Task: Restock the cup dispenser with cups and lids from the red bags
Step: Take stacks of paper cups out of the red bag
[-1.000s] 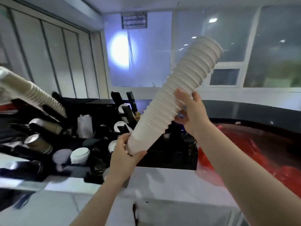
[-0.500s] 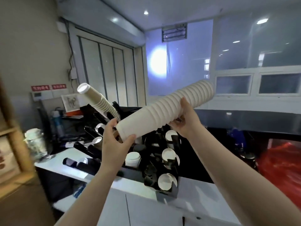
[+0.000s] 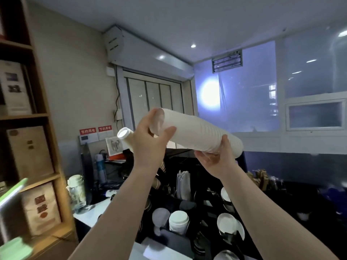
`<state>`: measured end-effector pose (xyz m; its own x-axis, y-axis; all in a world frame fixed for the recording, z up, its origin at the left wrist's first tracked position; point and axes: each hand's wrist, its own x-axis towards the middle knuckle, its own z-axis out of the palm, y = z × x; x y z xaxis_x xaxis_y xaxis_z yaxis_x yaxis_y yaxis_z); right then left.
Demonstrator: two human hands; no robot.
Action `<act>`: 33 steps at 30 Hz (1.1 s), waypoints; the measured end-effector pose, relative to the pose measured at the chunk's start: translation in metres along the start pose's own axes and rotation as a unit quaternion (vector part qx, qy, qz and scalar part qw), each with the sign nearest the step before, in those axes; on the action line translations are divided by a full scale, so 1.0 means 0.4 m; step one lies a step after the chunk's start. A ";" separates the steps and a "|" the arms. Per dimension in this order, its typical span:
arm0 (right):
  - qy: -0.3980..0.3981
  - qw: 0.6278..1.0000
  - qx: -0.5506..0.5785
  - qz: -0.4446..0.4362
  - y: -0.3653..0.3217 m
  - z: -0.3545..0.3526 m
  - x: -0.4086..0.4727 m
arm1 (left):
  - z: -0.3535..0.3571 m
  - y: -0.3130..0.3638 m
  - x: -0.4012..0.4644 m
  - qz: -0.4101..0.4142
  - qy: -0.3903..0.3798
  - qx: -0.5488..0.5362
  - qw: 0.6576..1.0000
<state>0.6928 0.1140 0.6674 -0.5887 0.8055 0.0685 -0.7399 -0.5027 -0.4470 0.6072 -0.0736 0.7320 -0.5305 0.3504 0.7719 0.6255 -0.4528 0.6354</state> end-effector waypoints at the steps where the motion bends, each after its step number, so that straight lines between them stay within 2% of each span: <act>1: 0.008 1.000 0.003 0.009 0.006 -0.006 0.012 | 0.016 0.009 0.008 0.012 -0.006 0.015 1.000; 5: 0.010 0.999 0.049 0.018 0.017 -0.030 0.045 | 0.078 0.014 0.031 0.041 -0.049 0.047 0.997; 15: 0.036 0.997 0.060 0.014 -0.018 -0.040 0.061 | 0.169 0.011 0.111 0.072 -0.124 0.097 0.985; 21: 0.043 0.990 0.132 0.013 -0.053 -0.047 0.092 | 0.278 0.019 0.173 0.085 -0.195 0.142 0.967; 25: 0.083 0.984 0.155 0.017 -0.090 -0.073 0.121 | 0.356 0.015 0.195 0.104 -0.257 0.227 0.933; 27: 0.094 0.980 0.173 0.031 -0.104 -0.080 0.123 | 0.384 0.005 0.196 0.094 -0.250 0.207 0.941; 29: 0.091 0.980 0.174 0.031 -0.107 -0.078 0.111 | 0.401 -0.015 0.194 0.077 -0.239 0.180 0.951; 32: 0.102 0.988 0.105 0.041 -0.113 -0.088 0.096 | 0.418 -0.066 0.164 0.075 -0.283 0.209 0.933; 33: 0.130 0.987 0.087 0.042 -0.118 -0.097 0.092 | 0.423 -0.086 0.150 0.076 -0.293 0.213 0.929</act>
<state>0.7186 0.1794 0.6563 -0.5643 0.8001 -0.2036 -0.7495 -0.5999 -0.2802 0.6509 0.1018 0.7600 -0.0921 0.7518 0.6530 0.9041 -0.2116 0.3712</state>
